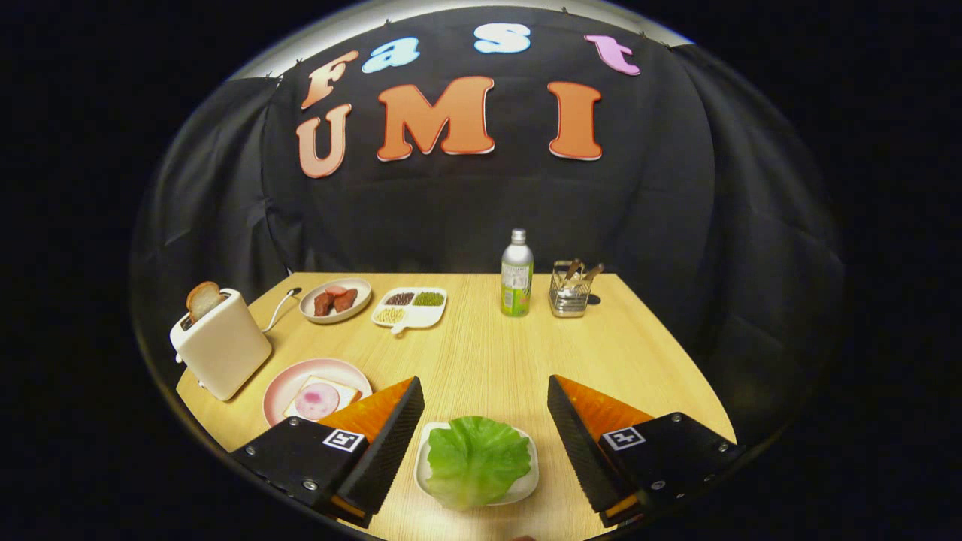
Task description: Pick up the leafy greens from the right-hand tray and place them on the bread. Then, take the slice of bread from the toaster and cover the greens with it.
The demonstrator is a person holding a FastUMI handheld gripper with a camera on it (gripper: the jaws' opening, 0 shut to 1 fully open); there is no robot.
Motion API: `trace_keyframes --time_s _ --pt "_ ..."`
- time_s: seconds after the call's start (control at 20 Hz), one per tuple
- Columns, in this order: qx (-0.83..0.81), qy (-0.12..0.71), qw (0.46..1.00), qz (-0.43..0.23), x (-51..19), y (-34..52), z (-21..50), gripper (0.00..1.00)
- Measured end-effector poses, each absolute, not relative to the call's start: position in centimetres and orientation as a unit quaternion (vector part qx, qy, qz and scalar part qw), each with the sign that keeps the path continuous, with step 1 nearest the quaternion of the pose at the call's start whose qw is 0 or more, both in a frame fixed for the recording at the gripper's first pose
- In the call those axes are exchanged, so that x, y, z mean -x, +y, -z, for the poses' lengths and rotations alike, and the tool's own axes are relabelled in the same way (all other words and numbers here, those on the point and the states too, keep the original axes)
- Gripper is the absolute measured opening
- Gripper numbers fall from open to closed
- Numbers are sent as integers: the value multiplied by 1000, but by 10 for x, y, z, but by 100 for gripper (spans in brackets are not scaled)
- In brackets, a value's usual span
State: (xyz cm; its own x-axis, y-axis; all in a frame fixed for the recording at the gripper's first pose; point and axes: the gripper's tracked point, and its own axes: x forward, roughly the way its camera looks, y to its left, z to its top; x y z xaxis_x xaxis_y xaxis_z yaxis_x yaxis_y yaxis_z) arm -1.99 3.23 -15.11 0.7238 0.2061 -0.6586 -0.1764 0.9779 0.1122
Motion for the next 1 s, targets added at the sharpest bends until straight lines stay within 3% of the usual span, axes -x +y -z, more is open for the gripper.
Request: trace_keyframes --time_s 0.45,1.0 --pt "2 518 843 -144 58 55 227 96" --pt "38 604 785 -130 74 50 275 90"
